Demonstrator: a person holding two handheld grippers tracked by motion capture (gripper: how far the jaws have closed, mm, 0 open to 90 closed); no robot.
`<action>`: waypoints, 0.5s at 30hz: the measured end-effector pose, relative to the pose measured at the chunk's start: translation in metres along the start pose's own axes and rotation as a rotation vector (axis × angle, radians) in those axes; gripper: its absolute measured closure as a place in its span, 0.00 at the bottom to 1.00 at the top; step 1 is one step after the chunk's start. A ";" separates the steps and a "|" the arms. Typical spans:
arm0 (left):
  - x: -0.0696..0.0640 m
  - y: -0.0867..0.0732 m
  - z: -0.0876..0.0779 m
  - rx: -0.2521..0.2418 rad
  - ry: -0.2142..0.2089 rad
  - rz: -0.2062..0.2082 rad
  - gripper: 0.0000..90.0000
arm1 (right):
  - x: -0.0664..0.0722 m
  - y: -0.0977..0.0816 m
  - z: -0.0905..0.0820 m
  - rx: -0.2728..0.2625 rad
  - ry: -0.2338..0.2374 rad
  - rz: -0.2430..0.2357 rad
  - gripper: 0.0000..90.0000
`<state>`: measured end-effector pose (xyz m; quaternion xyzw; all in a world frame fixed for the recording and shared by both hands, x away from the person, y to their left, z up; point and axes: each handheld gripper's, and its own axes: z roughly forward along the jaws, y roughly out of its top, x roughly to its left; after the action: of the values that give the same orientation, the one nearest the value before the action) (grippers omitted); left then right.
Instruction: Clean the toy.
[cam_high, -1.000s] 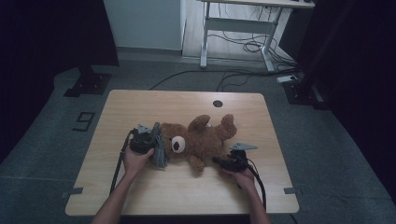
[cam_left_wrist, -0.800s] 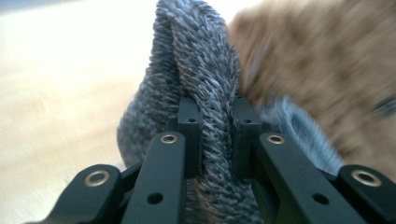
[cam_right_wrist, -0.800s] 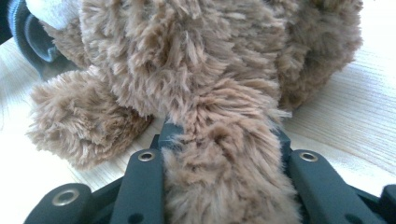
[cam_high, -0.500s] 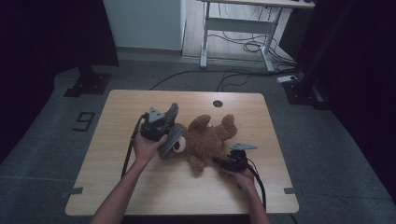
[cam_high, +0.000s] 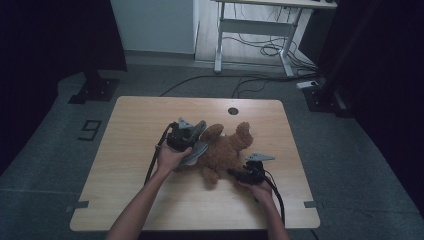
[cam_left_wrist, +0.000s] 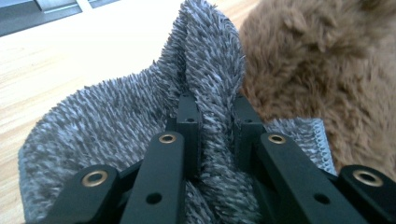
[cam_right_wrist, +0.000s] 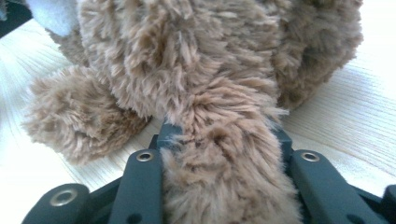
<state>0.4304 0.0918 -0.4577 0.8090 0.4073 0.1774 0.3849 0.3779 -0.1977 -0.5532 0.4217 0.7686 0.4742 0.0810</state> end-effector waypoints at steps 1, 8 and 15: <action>-0.001 -0.002 -0.001 0.000 -0.002 0.005 0.86 | 0.000 0.000 0.000 0.002 -0.004 -0.003 0.67; -0.007 -0.021 -0.011 -0.046 -0.030 0.001 0.86 | 0.001 -0.001 -0.003 0.030 -0.010 0.005 0.53; -0.013 -0.030 -0.018 -0.075 -0.042 0.004 0.86 | -0.001 0.000 -0.021 -0.025 0.014 -0.008 0.46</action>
<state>0.3960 0.1009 -0.4694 0.7982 0.3907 0.1763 0.4232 0.3678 -0.2124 -0.5430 0.4142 0.7649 0.4863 0.0827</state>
